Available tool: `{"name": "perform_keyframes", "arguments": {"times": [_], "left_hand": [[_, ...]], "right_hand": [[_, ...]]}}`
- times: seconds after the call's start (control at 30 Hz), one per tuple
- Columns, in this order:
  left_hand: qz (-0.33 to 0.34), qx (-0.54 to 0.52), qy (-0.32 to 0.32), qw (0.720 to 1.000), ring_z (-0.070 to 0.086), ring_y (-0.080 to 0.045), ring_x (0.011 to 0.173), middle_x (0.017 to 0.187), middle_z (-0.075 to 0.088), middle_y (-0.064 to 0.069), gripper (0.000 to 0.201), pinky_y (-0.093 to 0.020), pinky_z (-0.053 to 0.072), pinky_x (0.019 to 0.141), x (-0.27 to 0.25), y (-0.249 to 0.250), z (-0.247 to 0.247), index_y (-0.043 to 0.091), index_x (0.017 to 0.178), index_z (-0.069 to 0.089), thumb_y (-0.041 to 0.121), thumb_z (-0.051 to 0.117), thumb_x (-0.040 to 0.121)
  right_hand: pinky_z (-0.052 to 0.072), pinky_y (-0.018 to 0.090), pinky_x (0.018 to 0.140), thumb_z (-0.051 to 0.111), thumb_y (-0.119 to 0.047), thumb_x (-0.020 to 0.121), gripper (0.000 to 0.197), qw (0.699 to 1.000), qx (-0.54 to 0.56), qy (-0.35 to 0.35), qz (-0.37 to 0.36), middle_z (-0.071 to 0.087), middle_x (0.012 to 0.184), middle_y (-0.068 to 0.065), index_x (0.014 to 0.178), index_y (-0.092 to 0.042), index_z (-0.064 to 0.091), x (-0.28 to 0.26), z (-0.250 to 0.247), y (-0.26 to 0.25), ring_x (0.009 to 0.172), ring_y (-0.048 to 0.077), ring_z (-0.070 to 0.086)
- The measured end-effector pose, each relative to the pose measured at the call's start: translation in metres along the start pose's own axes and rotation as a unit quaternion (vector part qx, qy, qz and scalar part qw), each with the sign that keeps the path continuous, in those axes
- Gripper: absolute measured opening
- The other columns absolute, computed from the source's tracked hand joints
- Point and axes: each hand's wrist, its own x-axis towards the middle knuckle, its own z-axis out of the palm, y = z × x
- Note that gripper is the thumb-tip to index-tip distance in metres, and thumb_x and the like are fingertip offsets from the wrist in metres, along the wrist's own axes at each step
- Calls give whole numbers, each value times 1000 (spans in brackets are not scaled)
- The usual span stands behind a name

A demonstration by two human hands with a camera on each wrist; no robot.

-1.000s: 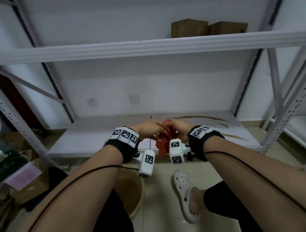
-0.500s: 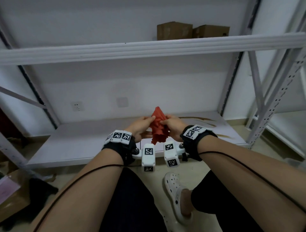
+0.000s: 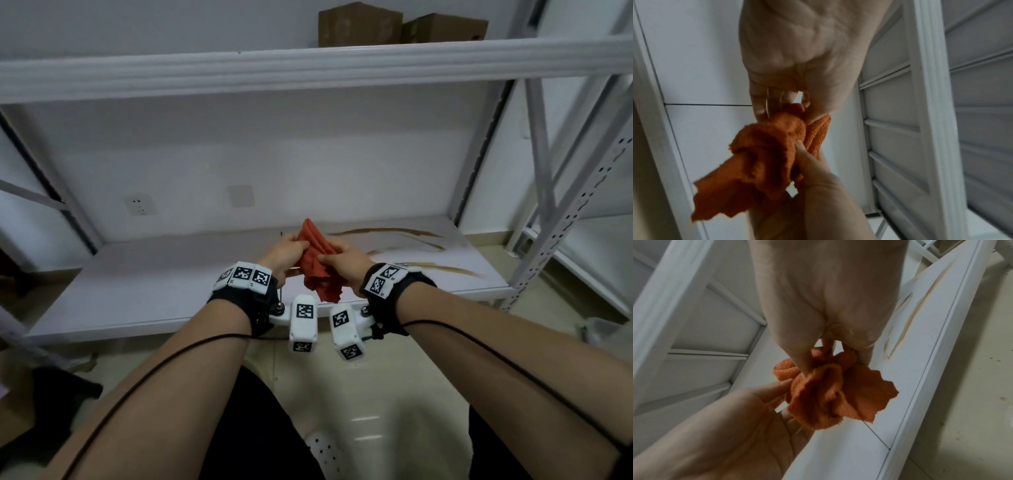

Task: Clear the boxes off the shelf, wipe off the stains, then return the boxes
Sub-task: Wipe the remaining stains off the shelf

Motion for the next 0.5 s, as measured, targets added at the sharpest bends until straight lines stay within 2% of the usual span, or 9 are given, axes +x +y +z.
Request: {"name": "perform_keyframes", "arguments": {"times": [0.07, 0.1, 0.17, 0.23, 0.3, 0.37, 0.43, 0.5], "left_hand": [[-14, 32, -11, 999, 55, -12, 71, 82, 58, -1, 14, -25, 46, 67, 17, -11, 12, 18, 95, 50, 11, 39, 99], [-21, 50, -15, 998, 56, -15, 77, 87, 59, -2, 18, -27, 45, 72, 27, -17, 19, 20, 87, 50, 11, 40, 98], [-21, 92, -13, 995, 55, -19, 92, 98, 60, -5, 24, -31, 43, 80, 49, -30, 34, 23, 78, 49, 9, 41, 95], [-19, 126, -13, 992, 53, -22, 96, 101, 59, -7, 25, -32, 43, 81, 72, -42, 48, 25, 78, 51, 8, 41, 93], [-20, 164, -22, 986, 56, -24, 99, 108, 59, -9, 18, -32, 46, 84, 94, -50, 60, 20, 93, 59, 11, 43, 92], [-23, 209, -16, 978, 56, -28, 112, 122, 58, -9, 28, -37, 47, 99, 122, -59, 68, 14, 117, 58, 14, 46, 92], [-23, 243, -12, 970, 54, -29, 117, 128, 56, -11, 32, -42, 45, 103, 150, -71, 74, 13, 121, 56, 14, 46, 91], [-23, 277, -8, 961, 52, -28, 120, 130, 56, -10, 33, -39, 43, 104, 173, -83, 78, 13, 121, 58, 12, 45, 91]], "right_hand": [[50, 36, 90, 52, 0, 90, 39, 998, -54, 28, 5, 65, 116, 15, 128, -10, 56, 13, -10, 17, 95, 24, 59], [51, 35, 90, 53, -2, 90, 38, 996, -84, 37, 3, 67, 113, 13, 126, -12, 59, 18, -16, 25, 94, 24, 61], [51, 22, 74, 53, -3, 89, 36, 991, -122, 47, 5, 67, 100, 6, 122, -15, 62, 29, -31, 39, 86, 20, 62], [46, 13, 55, 50, 1, 89, 35, 991, -117, 61, 20, 64, 88, 4, 116, -15, 65, 42, -49, 52, 74, 17, 59], [48, 19, 43, 43, 6, 90, 33, 995, -61, 63, 51, 60, 77, 6, 108, -12, 64, 54, -64, 61, 62, 20, 55], [45, 20, 39, 37, 7, 91, 35, 994, -47, 65, 73, 58, 75, 6, 106, -11, 63, 72, -78, 70, 54, 17, 51], [41, 23, 43, 35, 4, 91, 38, 992, -9, 77, 100, 57, 70, 7, 101, -13, 68, 93, -91, 83, 50, 19, 47], [46, 28, 47, 40, -3, 90, 34, 988, -34, 93, 120, 62, 70, 10, 98, -14, 71, 120, -104, 101, 51, 23, 52]]}}
